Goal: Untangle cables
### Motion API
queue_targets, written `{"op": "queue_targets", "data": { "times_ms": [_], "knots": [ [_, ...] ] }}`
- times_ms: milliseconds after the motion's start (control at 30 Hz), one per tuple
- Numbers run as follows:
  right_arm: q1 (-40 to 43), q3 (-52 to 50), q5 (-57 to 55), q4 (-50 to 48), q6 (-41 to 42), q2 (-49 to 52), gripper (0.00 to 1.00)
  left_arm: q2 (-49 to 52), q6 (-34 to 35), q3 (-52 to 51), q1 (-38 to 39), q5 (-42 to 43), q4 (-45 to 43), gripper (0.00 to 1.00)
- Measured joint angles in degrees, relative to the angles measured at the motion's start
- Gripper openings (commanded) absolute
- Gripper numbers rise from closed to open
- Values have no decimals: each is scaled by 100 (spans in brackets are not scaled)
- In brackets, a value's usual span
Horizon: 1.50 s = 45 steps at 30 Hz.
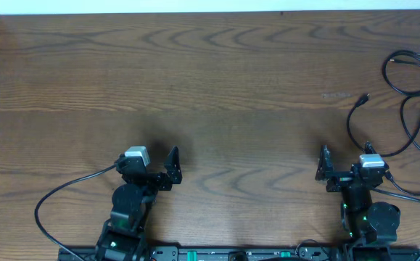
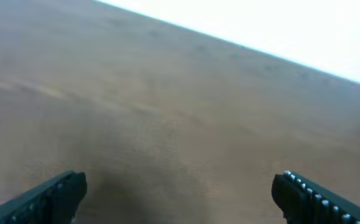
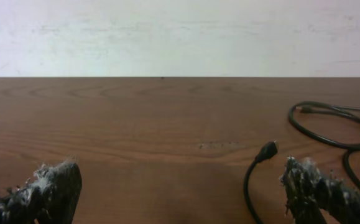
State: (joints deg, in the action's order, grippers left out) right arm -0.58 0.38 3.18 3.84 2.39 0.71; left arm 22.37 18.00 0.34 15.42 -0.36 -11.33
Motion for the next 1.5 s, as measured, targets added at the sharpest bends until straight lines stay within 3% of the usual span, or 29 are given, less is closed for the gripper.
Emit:
{"op": "queue_targets", "data": {
  "times_ms": [533,833,933,1500],
  "knots": [
    [0,0,-2,0,0,0,99,-734,-511,0,-396,4,-42,99],
    [0,0,-2,2,0,0,99,-1884,-1134,2,-1152,448,1119,100],
    [0,0,-2,2,0,-2,99,-2146,-1320,13,-1283,610,1139,100],
    [0,0,-2,2,0,-2,99,-2175,-1980,39,-1340,898,1178,100]
  ]
}}
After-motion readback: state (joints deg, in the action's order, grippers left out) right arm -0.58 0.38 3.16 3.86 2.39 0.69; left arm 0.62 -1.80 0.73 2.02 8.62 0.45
